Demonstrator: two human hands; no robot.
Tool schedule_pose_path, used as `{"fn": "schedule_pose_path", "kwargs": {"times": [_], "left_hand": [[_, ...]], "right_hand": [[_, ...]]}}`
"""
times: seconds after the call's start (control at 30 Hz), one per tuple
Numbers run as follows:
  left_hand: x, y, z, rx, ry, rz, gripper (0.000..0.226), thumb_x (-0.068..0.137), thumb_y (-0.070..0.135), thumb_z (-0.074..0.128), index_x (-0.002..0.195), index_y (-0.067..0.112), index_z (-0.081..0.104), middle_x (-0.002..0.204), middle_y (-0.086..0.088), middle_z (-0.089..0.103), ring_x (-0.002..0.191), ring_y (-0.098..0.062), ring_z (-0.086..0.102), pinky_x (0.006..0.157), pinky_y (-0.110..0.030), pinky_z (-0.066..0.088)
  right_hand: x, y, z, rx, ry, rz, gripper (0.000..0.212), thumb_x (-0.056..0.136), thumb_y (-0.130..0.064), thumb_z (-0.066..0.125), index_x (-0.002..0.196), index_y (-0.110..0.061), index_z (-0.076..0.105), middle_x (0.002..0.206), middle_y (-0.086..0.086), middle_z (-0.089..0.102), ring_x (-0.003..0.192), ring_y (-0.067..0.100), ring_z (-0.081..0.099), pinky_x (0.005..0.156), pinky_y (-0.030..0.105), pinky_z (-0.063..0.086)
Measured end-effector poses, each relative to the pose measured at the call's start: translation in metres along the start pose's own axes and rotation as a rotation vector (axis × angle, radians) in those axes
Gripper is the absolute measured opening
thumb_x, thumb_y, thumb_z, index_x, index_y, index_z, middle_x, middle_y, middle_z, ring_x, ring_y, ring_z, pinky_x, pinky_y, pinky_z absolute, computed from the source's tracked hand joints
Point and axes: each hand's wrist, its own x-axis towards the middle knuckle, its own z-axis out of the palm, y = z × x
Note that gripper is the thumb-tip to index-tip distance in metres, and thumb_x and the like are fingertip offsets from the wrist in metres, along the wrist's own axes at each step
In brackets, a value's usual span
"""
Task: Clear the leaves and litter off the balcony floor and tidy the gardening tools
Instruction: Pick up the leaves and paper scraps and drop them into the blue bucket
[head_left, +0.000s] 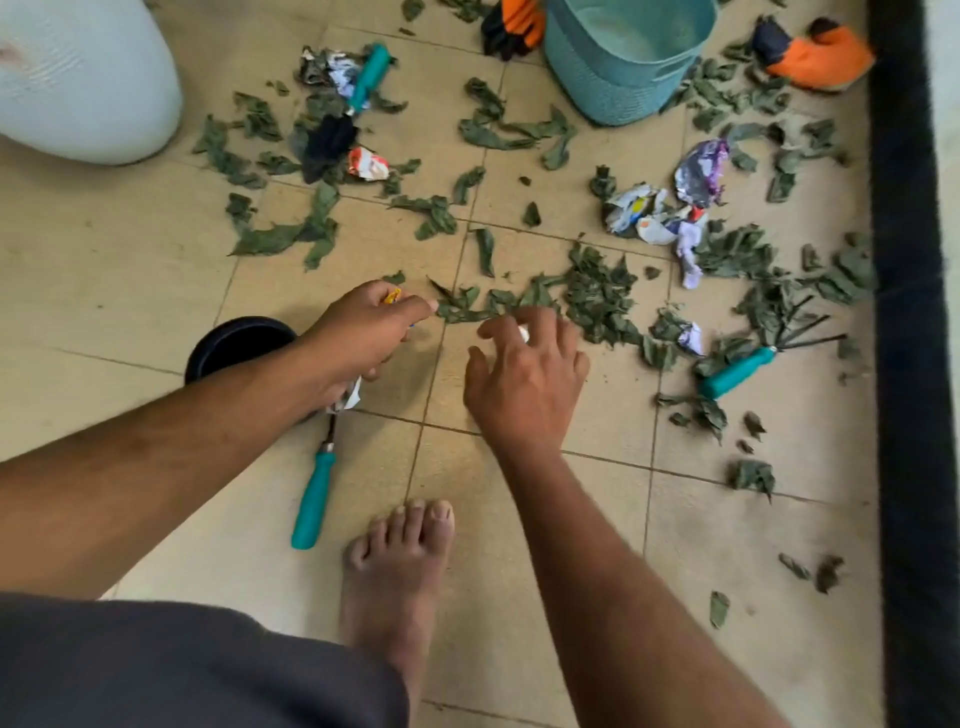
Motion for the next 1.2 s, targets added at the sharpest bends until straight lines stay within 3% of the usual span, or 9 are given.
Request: {"fn": "schedule_pose_path", "kwargs": {"times": [0.17,0.3,0.37,0.43,0.5,0.63,0.83,1.0,1.2], "left_hand": [[0.007,0.017,0.056,0.155,-0.179,-0.051,0.046,0.090,0.045,0.057,0.132,0.027,0.058,0.139,-0.006,0.062,0.110,-0.019,0.058,0.080,-0.033,0.046],[-0.088,-0.131,0.099,0.303,-0.182,-0.207,0.063,0.107,0.055,0.002,0.168,0.037,0.007,0.178,0.009,0.010,0.161,-0.019,0.016,0.128,-0.042,0.017],[-0.067,-0.108,0.102,0.354,-0.259,-0.161,0.076,0.102,0.067,-0.008,0.162,0.038,0.029,0.173,0.009,0.030,0.155,-0.018,0.030,0.123,-0.041,0.024],[-0.006,-0.008,0.117,0.385,-0.380,-0.033,0.037,0.112,0.035,0.030,0.128,0.032,0.063,0.136,-0.004,0.063,0.122,-0.023,0.055,0.096,-0.032,0.042],[0.017,0.047,0.144,0.341,-0.466,0.064,0.035,0.098,-0.001,0.051,0.112,0.027,0.068,0.105,-0.010,0.063,0.093,-0.022,0.056,0.073,-0.032,0.041],[0.022,0.040,0.170,0.410,-0.512,0.102,0.039,0.093,-0.005,0.054,0.117,0.023,0.068,0.102,-0.009,0.062,0.081,-0.017,0.052,0.068,-0.032,0.039],[0.020,0.035,0.200,0.445,-0.612,0.100,0.042,0.092,-0.003,0.054,0.124,0.021,0.068,0.110,-0.014,0.063,0.088,-0.021,0.053,0.071,-0.032,0.038],[0.028,0.027,0.192,0.438,-0.581,0.067,0.041,0.090,-0.001,0.057,0.117,0.027,0.070,0.106,-0.009,0.065,0.086,-0.020,0.053,0.070,-0.033,0.041],[0.021,0.028,0.187,0.423,-0.573,0.049,0.041,0.091,-0.002,0.057,0.119,0.025,0.071,0.103,-0.005,0.063,0.083,-0.016,0.051,0.066,-0.030,0.041]], "right_hand": [[0.022,0.058,0.003,-0.213,-0.286,0.073,0.042,0.087,-0.019,0.069,0.127,-0.027,0.060,0.127,0.004,0.059,0.118,0.029,0.052,0.090,0.045,0.047],[0.012,0.085,-0.014,0.087,-0.261,0.294,0.023,0.091,-0.024,0.065,0.111,-0.031,0.058,0.107,-0.002,0.068,0.096,0.024,0.065,0.076,0.037,0.051],[-0.003,0.105,-0.035,0.331,-0.188,0.555,0.020,0.087,-0.031,0.071,0.102,-0.030,0.059,0.096,-0.009,0.070,0.083,0.017,0.068,0.072,0.036,0.056],[-0.031,0.133,-0.060,0.614,-0.091,0.833,0.024,0.080,-0.038,0.079,0.094,-0.027,0.064,0.083,-0.008,0.075,0.071,0.013,0.074,0.072,0.040,0.062],[-0.067,0.165,-0.083,0.731,0.014,1.043,0.026,0.075,-0.037,0.084,0.088,-0.020,0.070,0.073,-0.004,0.076,0.064,0.015,0.076,0.073,0.044,0.064],[-0.134,0.214,-0.122,0.749,0.213,1.387,0.009,0.074,-0.013,0.078,0.083,-0.010,0.078,0.071,0.008,0.077,0.063,0.025,0.074,0.057,0.031,0.057],[-0.231,0.255,-0.141,0.290,-0.209,1.763,0.032,0.091,-0.029,0.056,0.086,-0.003,0.074,0.062,0.014,0.073,0.064,0.029,0.075,0.073,0.048,0.066],[-0.217,0.222,-0.083,0.341,-0.373,1.560,0.021,0.095,-0.024,0.060,0.093,-0.008,0.073,0.063,0.003,0.071,0.047,0.010,0.069,0.051,0.023,0.057],[-0.109,0.170,-0.056,0.759,-0.240,1.157,0.012,0.094,-0.024,0.067,0.103,-0.017,0.064,0.099,0.006,0.074,0.084,0.025,0.076,0.075,0.050,0.066]]}}
